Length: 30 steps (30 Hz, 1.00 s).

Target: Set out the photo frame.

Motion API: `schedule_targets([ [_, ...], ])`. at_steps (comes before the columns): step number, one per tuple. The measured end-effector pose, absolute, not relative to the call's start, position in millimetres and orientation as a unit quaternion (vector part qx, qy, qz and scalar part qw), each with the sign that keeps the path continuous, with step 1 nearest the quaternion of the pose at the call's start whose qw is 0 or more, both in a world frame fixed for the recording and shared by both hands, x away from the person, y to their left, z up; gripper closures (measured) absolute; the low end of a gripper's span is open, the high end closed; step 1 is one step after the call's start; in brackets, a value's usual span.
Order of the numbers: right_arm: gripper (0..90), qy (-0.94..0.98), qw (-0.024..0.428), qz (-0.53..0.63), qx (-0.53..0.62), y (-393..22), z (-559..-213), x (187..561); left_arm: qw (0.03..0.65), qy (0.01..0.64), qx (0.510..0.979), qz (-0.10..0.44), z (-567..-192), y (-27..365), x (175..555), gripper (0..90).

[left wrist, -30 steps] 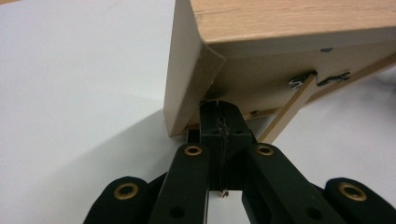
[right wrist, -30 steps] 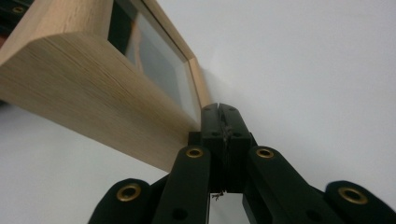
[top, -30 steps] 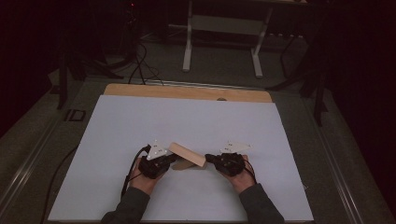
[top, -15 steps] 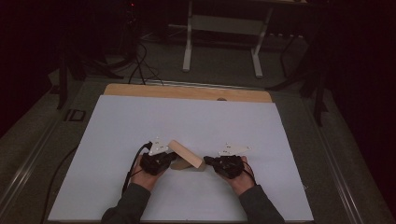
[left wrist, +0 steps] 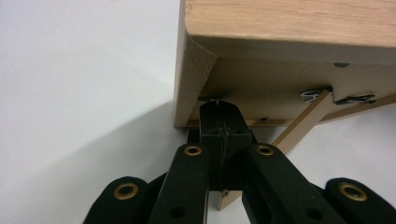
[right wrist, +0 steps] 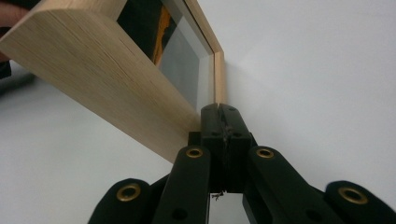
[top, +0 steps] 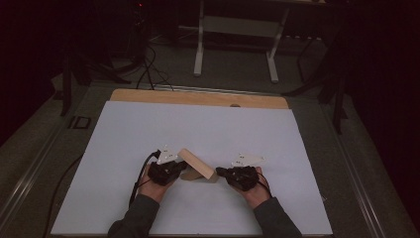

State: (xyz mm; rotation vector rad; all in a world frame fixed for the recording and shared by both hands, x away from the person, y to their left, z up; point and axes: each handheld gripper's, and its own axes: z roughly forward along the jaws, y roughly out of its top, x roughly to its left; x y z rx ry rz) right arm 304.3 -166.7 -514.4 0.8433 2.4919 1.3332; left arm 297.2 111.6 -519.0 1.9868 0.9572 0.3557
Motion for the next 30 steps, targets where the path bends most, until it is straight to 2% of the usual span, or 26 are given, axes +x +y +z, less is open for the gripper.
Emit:
schedule_targets([
  [30, 89.5, 0.855, 0.086, 0.443, 0.254, -149.1, -513.8, 294.5, 0.429, 0.379, 0.809, 0.135, -518.1, 105.5, 323.4, 90.0],
])
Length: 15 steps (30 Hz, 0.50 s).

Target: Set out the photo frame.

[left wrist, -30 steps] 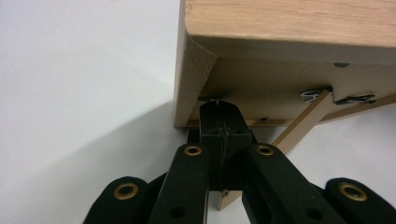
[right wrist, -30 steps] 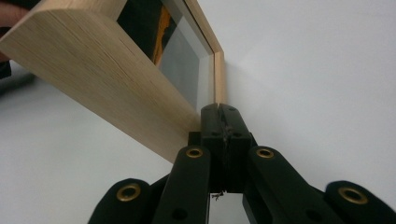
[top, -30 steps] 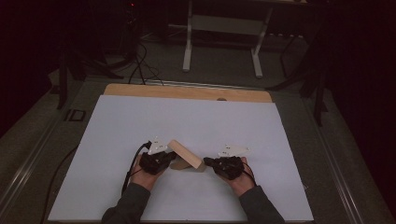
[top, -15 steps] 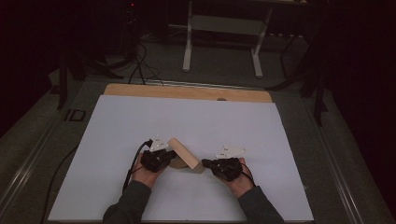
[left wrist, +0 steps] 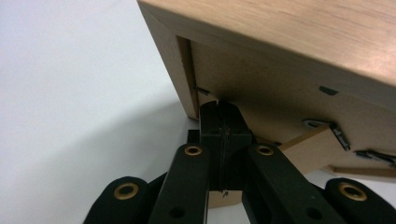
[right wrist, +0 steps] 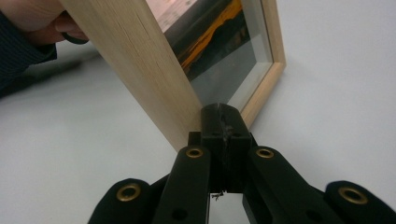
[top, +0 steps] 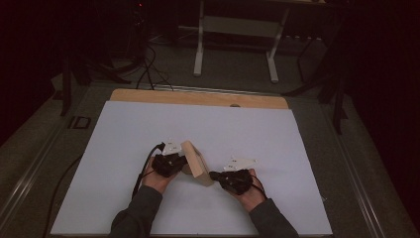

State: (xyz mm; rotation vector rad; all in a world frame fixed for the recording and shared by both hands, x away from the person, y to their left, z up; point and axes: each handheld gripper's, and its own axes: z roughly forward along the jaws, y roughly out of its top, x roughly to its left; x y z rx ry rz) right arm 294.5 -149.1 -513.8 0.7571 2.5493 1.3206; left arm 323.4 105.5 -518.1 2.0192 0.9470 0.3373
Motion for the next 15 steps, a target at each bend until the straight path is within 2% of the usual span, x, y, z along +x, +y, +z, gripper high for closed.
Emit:
schedule_targets([
  [15, 89.5, 0.859, 0.084, 0.441, 0.244, -139.5, -514.6, 291.3, 0.432, 0.372, 0.812, 0.13, -517.5, 103.9, 333.5, 90.0],
])
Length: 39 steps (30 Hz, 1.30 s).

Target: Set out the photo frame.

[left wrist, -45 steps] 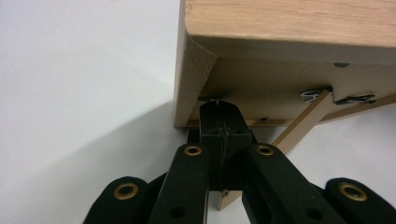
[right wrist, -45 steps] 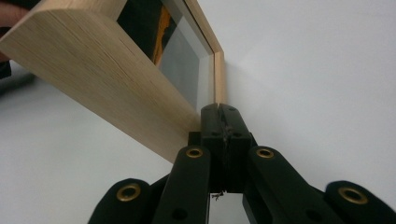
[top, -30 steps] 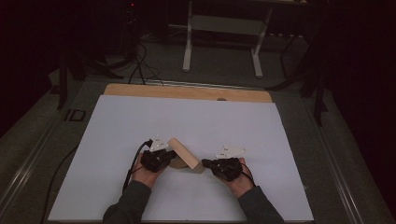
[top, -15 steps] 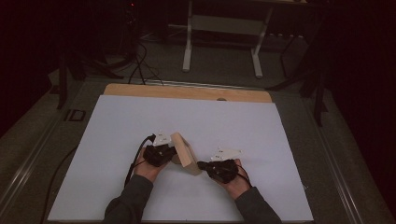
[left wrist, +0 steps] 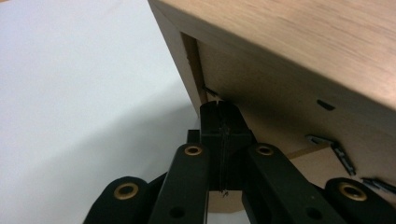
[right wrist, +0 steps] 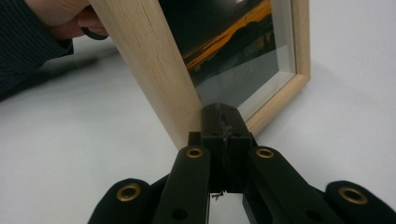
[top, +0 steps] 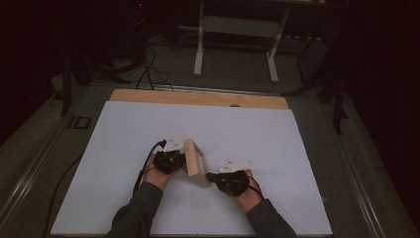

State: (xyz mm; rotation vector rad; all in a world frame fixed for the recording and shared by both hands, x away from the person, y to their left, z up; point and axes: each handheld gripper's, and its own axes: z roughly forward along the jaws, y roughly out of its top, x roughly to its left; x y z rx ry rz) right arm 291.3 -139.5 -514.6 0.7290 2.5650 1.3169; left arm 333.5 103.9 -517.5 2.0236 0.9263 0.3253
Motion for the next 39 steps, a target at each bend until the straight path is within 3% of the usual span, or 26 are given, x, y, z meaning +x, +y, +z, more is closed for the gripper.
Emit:
schedule_targets([
  [9, 89.1, 0.861, 0.08, 0.44, 0.241, -134.4, -515.4, 290.7, 0.432, 0.372, 0.811, 0.128, -518.1, 104.0, 335.5, 90.0],
  [15, 86.9, 0.864, 0.08, 0.435, 0.241, -135.2, -516.5, 291.7, 0.427, 0.379, 0.81, 0.129, -514.0, 108.9, 333.4, 84.2],
  [26, 77.7, 0.863, 0.087, 0.43, 0.251, -139.5, -516.2, 292.4, 0.424, 0.422, 0.787, 0.152, -498.1, 127.6, 319.0, 57.5],
  [39, 67.9, 0.858, 0.094, 0.428, 0.27, -147.7, -516.5, 294.5, 0.445, 0.459, 0.747, 0.186, -476.5, 141.3, 297.0, 36.2],
])
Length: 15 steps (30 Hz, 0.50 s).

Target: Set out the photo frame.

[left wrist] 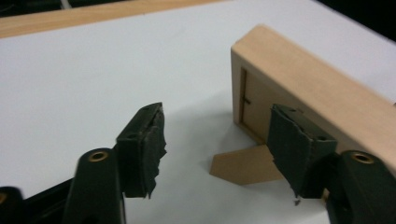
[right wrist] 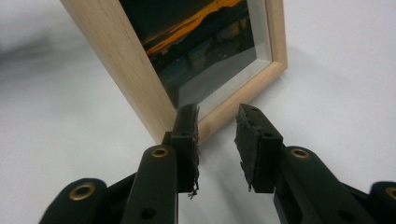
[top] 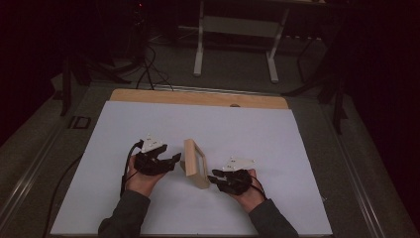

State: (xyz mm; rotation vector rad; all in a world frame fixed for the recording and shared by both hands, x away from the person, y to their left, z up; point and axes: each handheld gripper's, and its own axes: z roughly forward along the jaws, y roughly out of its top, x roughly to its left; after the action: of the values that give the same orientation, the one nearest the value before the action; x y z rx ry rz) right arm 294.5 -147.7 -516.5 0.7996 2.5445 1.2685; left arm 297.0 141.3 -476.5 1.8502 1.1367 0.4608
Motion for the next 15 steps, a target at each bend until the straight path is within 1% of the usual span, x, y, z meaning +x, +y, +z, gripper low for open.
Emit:
schedule_targets([
  [6, 64.8, 0.856, 0.097, 0.427, 0.276, -151.7, -516.1, 295.8, 0.46, 0.468, 0.732, 0.185, -468.1, 139.3, 288.9, 26.7],
  [15, 63.5, 0.854, 0.098, 0.427, 0.281, -153.7, -516.3, 296.6, 0.486, 0.469, 0.719, 0.163, -459.3, 125.0, 282.6, 19.2],
])
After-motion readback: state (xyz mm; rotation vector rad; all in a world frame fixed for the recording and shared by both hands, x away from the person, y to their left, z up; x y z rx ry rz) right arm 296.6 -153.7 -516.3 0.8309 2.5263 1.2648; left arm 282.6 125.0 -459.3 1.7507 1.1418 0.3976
